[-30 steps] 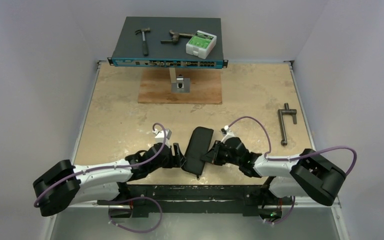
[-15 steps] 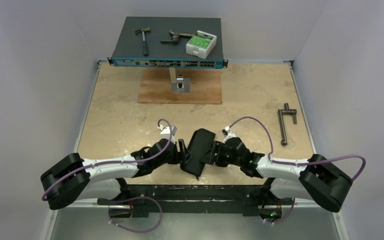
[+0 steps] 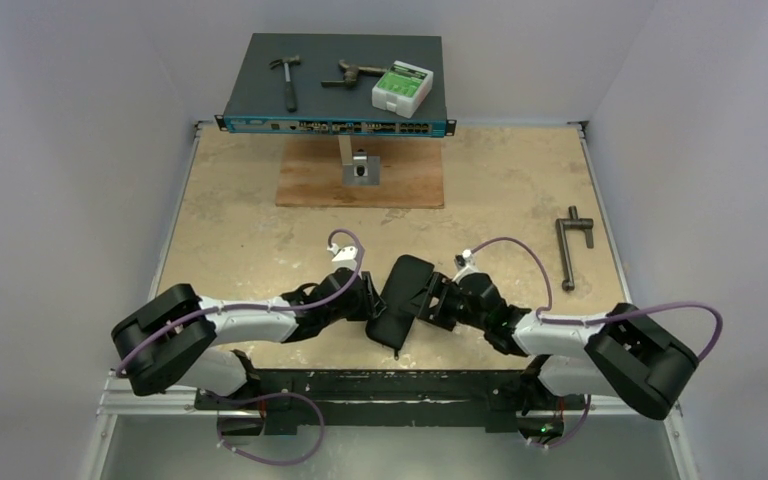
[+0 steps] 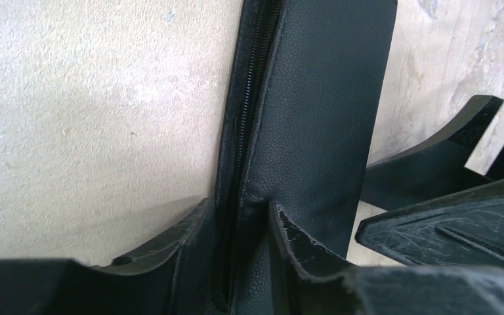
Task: Sort the hair-cutting tools
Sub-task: Pick up the hairdressing tool bag at the center of the board.
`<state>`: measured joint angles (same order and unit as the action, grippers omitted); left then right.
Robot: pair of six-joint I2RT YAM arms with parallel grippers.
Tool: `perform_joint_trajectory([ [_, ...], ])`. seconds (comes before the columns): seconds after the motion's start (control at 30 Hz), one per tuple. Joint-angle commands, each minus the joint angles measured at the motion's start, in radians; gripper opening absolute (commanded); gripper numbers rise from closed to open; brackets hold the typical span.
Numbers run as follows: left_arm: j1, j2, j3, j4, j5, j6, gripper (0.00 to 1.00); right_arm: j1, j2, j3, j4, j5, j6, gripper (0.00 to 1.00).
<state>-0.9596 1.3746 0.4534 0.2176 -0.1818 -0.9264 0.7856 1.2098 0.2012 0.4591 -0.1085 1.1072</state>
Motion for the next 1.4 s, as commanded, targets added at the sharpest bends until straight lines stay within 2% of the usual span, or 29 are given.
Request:
perform_joint_trajectory([
  [0.0, 0.011, 0.054, -0.034, -0.022, 0.014, -0.034, 0.26, -0.012, 0.112, -0.026, 0.031, -0.021, 0.028, 0.71],
  [0.13, 0.021, 0.080, -0.071, 0.004, 0.019, -0.057, 0.19, -0.018, 0.192, -0.049, 0.121, -0.014, 0.057, 0.71],
  [0.3, 0.032, 0.148, -0.088, 0.048, 0.043, -0.075, 0.16, -0.019, 0.291, -0.039, 0.197, -0.033, 0.063, 0.72],
  [0.53, 0.046, 0.199, -0.108, 0.083, 0.043, -0.090, 0.14, -0.019, 0.286, -0.048, 0.203, -0.016, 0.063, 0.73],
  [0.67, 0.054, 0.202, -0.123, 0.105, 0.047, -0.092, 0.14, -0.021, 0.278, -0.060, 0.283, -0.037, 0.050, 0.60],
  [0.8, 0.058, 0.212, -0.138, 0.150, 0.067, -0.089, 0.13, -0.020, 0.255, -0.056, 0.323, -0.057, 0.027, 0.36],
  [0.97, 0.062, 0.172, -0.157, 0.160, 0.066, -0.087, 0.13, -0.020, 0.213, -0.031, 0.251, -0.056, -0.002, 0.03],
  [1.0, 0.062, 0.150, -0.160, 0.158, 0.065, -0.084, 0.15, -0.020, 0.205, -0.028, 0.234, -0.056, -0.009, 0.00],
  [1.17, 0.070, 0.014, -0.145, 0.103, 0.088, -0.040, 0.24, -0.020, 0.151, -0.008, 0.123, -0.064, -0.042, 0.00],
  [1.23, 0.079, -0.046, -0.136, 0.051, 0.088, -0.031, 0.35, -0.021, 0.122, -0.008, 0.087, -0.072, -0.052, 0.00],
  [1.3, 0.092, -0.108, -0.139, 0.012, 0.084, -0.028, 0.50, -0.021, 0.092, -0.009, 0.058, -0.083, -0.058, 0.00],
  [1.37, 0.107, -0.169, -0.155, -0.008, 0.080, -0.033, 0.57, -0.021, 0.061, -0.011, 0.038, -0.095, -0.067, 0.00],
])
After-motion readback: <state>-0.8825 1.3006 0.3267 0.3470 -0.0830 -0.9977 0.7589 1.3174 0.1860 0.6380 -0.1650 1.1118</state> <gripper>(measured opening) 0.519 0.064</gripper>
